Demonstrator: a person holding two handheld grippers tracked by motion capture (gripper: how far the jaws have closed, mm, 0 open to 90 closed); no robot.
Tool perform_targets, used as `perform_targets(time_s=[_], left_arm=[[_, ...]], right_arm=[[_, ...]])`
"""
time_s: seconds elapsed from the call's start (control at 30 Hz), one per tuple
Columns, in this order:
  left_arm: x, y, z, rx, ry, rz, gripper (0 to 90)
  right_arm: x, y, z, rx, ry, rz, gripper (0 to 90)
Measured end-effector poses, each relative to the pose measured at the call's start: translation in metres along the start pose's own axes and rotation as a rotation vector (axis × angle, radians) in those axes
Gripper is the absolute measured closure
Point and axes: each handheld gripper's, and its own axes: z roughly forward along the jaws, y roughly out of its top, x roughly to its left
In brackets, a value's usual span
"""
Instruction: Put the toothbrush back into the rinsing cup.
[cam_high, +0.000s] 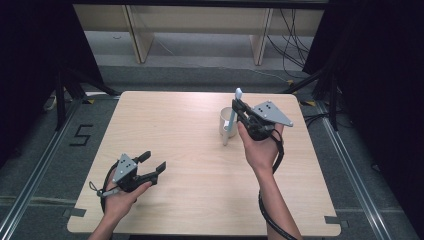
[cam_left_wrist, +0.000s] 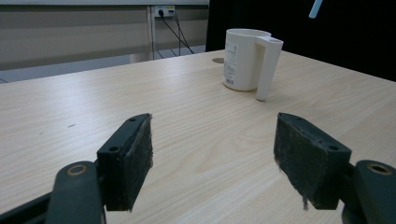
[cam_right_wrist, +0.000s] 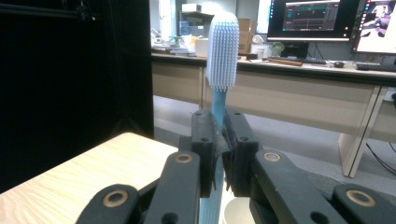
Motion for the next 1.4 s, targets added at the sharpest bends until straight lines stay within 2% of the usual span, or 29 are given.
perform_targets(time_s=[0.2,0.33,0.37,0.6,0.63,0.77,0.8,0.97,1.07,1.17,1.2,1.4], left_arm=[[0.0,0.0,0.0,0.0,0.0,0.002,27.6],[0.0,0.0,0.0,0.005,0.002,0.004,27.8],[0.0,0.0,0.0,0.005,0.001,0.003,27.9],[0.001,0.0,0.0,0.004,0.002,0.004,27.9],[0.0,0.0,0.0,0.004,0.003,0.004,27.9],[0.001,0.0,0.0,0.002,0.004,0.004,27.9],[0.001,0.0,0.0,-0.002,0.004,0.002,27.9],[0.001,0.0,0.0,0.004,0.003,0.003,27.9],[0.0,0.0,0.0,0.004,0.002,0.003,27.9],[0.001,-0.001,0.001,-0.001,-0.002,0.004,27.9],[0.001,-0.002,0.001,-0.007,-0.006,0.003,27.9],[0.001,-0.002,0.001,-0.006,-0.005,0.003,27.9]], right_arm=[[0.001,0.001,0.002,0.006,-0.004,0.009,84.4],[0.0,0.003,0.004,-0.006,-0.01,-0.01,84.3],[0.001,0.003,0.005,0.0,-0.005,0.011,84.3],[0.0,0.002,0.009,-0.004,-0.016,-0.004,84.3],[0.001,0.002,0.01,0.002,-0.02,0.01,84.3],[-0.001,0.001,0.013,0.001,-0.025,-0.007,84.3],[0.0,0.0,0.014,0.005,-0.021,0.004,84.3],[-0.001,0.0,0.02,0.003,-0.032,-0.027,84.3],[0.0,-0.001,0.023,0.008,-0.033,-0.018,84.3],[0.0,-0.002,0.026,0.012,-0.028,-0.028,84.3],[0.001,-0.002,0.026,0.022,-0.034,-0.015,84.3],[0.001,-0.005,0.031,0.018,-0.044,-0.011,84.3]])
